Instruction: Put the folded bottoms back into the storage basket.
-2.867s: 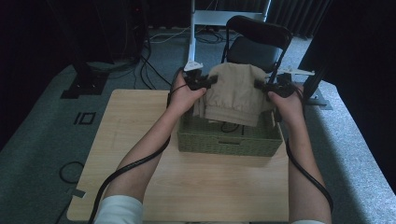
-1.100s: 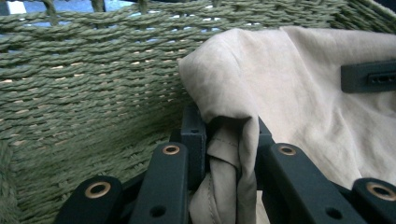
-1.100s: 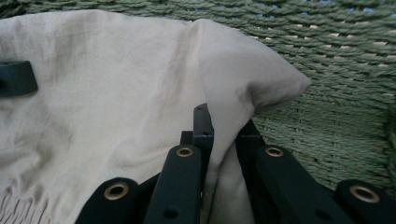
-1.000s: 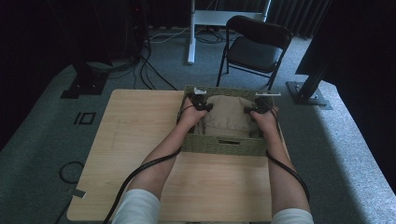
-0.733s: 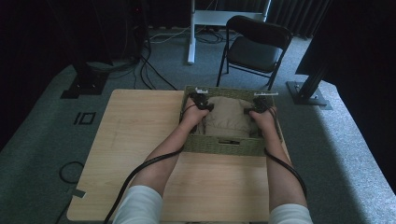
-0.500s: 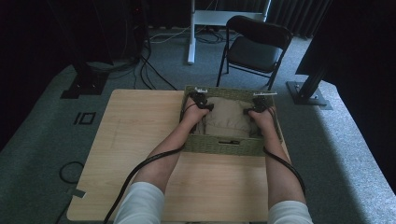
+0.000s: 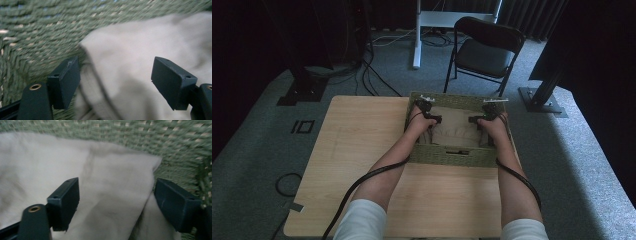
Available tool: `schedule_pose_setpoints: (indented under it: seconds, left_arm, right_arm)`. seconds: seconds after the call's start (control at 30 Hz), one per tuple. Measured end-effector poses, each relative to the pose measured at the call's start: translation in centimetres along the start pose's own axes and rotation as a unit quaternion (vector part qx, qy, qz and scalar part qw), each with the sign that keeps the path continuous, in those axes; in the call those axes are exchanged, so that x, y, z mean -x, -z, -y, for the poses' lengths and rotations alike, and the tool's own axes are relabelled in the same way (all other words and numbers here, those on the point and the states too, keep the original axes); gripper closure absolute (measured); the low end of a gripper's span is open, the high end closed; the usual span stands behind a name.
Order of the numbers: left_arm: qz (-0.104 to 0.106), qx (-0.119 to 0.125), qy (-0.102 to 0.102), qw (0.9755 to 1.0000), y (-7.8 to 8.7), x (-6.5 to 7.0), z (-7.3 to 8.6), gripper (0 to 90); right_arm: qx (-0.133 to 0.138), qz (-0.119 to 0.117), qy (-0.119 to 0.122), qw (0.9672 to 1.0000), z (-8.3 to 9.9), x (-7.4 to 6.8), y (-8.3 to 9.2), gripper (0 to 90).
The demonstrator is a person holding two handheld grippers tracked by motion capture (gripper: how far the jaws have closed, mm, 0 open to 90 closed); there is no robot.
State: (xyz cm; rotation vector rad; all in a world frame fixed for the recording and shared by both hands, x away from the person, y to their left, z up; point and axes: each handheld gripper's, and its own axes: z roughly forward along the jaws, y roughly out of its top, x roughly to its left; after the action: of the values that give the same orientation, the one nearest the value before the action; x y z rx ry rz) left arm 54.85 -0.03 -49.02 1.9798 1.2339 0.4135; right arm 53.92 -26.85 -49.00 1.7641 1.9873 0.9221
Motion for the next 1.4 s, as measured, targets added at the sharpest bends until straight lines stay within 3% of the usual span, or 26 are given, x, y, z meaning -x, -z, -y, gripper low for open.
schedule_pose_setpoints:
  seconds: [0.13,0.3,0.37,0.47,0.53,0.6,0.7,0.77,0.93,1.03,1.1,1.33,1.4]
  left_arm:
    - [0.017,0.029,0.002,0.9994,1.6,0.7,-0.8,20.5]
    - [0.028,0.042,-0.003,0.9987,3.1,1.1,-1.6,20.5]
    - [0.037,0.036,-0.019,0.9985,4.1,1.4,-1.8,20.5]
    - [0.036,0.040,-0.027,0.9982,4.9,1.3,-1.9,20.0]
    - [0.036,0.043,-0.027,0.9981,5.4,1.3,-1.9,20.0]
    - [0.042,0.043,-0.049,0.9970,6.1,1.3,-1.9,20.0]
    - [0.053,0.055,-0.049,0.9958,7.1,1.3,-2.0,20.0]
    - [0.050,0.064,-0.056,0.9951,7.8,1.4,-2.0,20.0]
    - [0.057,0.077,-0.048,0.9943,9.1,1.3,-1.5,20.0]
    - [0.049,0.074,-0.059,0.9943,9.7,1.6,-1.1,20.0]
    - [0.055,0.078,-0.060,0.9936,10.2,1.8,-0.7,19.9]
    - [0.056,0.100,-0.057,0.9917,11.9,2.2,0.8,19.6]
    - [0.057,0.094,-0.070,0.9915,12.3,2.5,1.1,19.6]
  right_arm:
    - [0.017,-0.004,0.016,0.9997,-0.5,-0.8,1.3,18.9]
    - [0.036,-0.016,0.026,0.9989,-1.1,-1.6,2.5,18.6]
    - [0.043,-0.029,0.032,0.9981,-1.3,-2.2,3.5,18.5]
    - [0.055,-0.039,0.050,0.9965,-1.4,-2.6,4.2,18.6]
    - [0.062,-0.049,0.045,0.9959,-1.4,-2.8,4.7,17.9]
    - [0.068,-0.063,0.043,0.9947,-1.2,-3.0,5.0,17.7]
    - [0.072,-0.065,0.051,0.9939,-0.9,-3.2,5.4,17.7]
    - [0.074,-0.066,0.061,0.9932,-0.8,-3.3,5.6,17.7]
    - [0.080,-0.063,0.056,0.9932,-0.5,-3.5,6.1,17.7]
    - [0.092,-0.068,0.060,0.9917,-0.3,-3.7,7.1,17.7]
    - [0.098,-0.074,0.059,0.9908,-0.1,-3.8,7.6,17.7]
    - [0.112,-0.102,0.102,0.9832,0.7,-4.6,9.5,17.7]
    - [0.109,-0.107,0.106,0.9826,1.1,-4.9,10.0,17.7]
